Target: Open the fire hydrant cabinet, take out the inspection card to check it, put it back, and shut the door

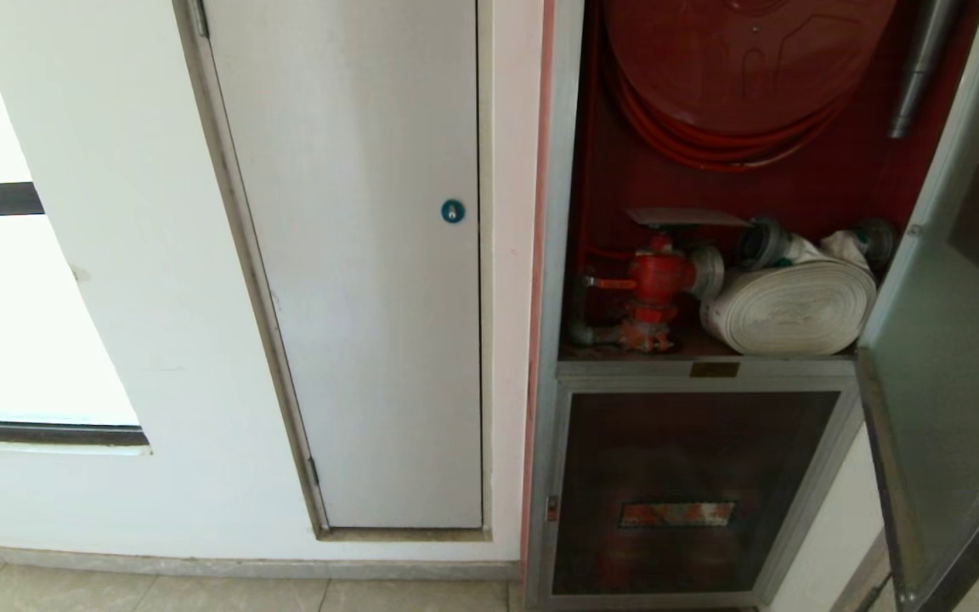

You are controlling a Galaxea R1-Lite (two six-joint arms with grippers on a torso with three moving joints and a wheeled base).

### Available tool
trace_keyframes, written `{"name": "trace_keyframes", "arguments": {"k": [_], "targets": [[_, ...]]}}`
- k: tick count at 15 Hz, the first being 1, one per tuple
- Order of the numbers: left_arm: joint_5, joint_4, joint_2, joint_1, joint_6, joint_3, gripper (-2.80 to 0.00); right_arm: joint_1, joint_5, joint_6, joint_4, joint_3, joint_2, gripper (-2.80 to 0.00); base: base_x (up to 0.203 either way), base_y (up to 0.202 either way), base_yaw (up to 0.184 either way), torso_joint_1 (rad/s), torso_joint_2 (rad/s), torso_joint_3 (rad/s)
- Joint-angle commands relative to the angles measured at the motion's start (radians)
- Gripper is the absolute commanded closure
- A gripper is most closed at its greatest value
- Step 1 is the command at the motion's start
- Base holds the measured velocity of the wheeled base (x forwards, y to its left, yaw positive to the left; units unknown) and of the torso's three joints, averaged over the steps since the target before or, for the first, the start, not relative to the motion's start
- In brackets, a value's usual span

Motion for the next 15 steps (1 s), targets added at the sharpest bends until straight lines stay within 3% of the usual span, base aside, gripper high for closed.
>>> {"name": "trace_keyframes", "arguments": {"k": [1,6,11,15], "targets": [[0.000,-0.001,0.001,0.000,0.000,0.023,0.00,-0.058,-0.005,-0.001,-0.008,0.007,-0.032,0.00,0.000,0.000,0.000,0.000,0.00,0.000],[0.000,-0.001,0.001,0.000,0.000,0.023,0.00,-0.161,-0.008,-0.001,-0.005,0.064,-0.099,0.00,0.000,0.000,0.000,0.000,0.00,0.000],[0.000,-0.001,0.001,0.000,0.000,0.023,0.00,-0.370,-0.009,-0.001,-0.001,0.099,-0.150,0.00,0.000,0.000,0.000,0.000,0.00,0.000],[0.000,-0.001,0.001,0.000,0.000,0.023,0.00,-0.440,-0.009,0.000,0.123,0.098,-0.226,0.00,0.000,0.000,0.000,0.000,0.00,0.000]]}}
